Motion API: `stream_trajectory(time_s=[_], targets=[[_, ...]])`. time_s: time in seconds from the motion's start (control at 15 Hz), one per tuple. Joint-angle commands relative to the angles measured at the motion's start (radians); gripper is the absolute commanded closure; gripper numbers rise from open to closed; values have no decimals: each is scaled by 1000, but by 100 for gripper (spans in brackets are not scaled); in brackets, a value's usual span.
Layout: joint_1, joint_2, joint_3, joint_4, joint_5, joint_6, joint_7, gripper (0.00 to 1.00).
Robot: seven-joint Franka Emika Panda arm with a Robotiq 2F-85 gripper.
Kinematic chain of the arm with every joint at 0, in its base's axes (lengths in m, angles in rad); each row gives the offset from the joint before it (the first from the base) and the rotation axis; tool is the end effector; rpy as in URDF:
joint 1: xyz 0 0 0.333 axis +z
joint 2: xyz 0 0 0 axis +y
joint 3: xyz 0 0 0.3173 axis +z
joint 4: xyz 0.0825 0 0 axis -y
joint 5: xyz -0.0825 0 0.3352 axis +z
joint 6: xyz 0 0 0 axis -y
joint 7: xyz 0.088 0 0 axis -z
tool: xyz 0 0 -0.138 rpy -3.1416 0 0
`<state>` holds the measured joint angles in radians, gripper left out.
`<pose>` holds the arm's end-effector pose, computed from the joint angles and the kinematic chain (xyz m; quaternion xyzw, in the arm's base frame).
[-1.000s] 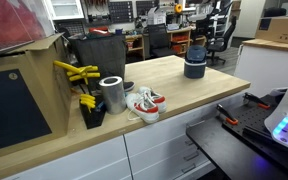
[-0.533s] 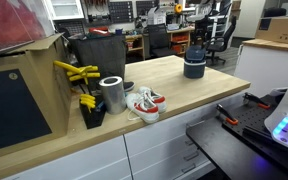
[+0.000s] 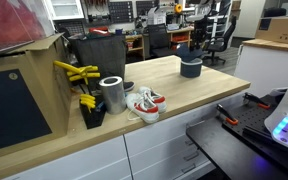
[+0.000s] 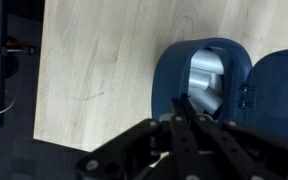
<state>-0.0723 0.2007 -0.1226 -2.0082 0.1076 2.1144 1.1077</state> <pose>0.5289 -0.0947 0.3493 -0.7759 0.6283 0.0557 0.0088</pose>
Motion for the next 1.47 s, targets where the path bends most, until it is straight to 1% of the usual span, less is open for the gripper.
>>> stream_trajectory(time_s=[0.0,0.47,0.53,0.6,0.73,0.8,0.87,1.0,1.13,1.2,1.33,1.4], targets=[[12,-6,10,14,14,-10,-4,99],[44,-2,29,9,-31,-31,-14,100],[48,-1,30,7,-40,-37,-13,96],[51,1,31,5,-48,-41,-13,73],[54,3,31,2,-63,-50,-13,69],[55,5,31,0,-71,-51,-14,63],[56,6,31,-2,-78,-53,-14,56],[59,8,30,-5,-94,-55,-12,39],[61,12,29,-5,-115,-57,-9,26],[62,15,28,-6,-125,-57,-7,18],[63,22,27,-5,-143,-56,-3,4],[64,26,26,-6,-154,-56,-1,0]])
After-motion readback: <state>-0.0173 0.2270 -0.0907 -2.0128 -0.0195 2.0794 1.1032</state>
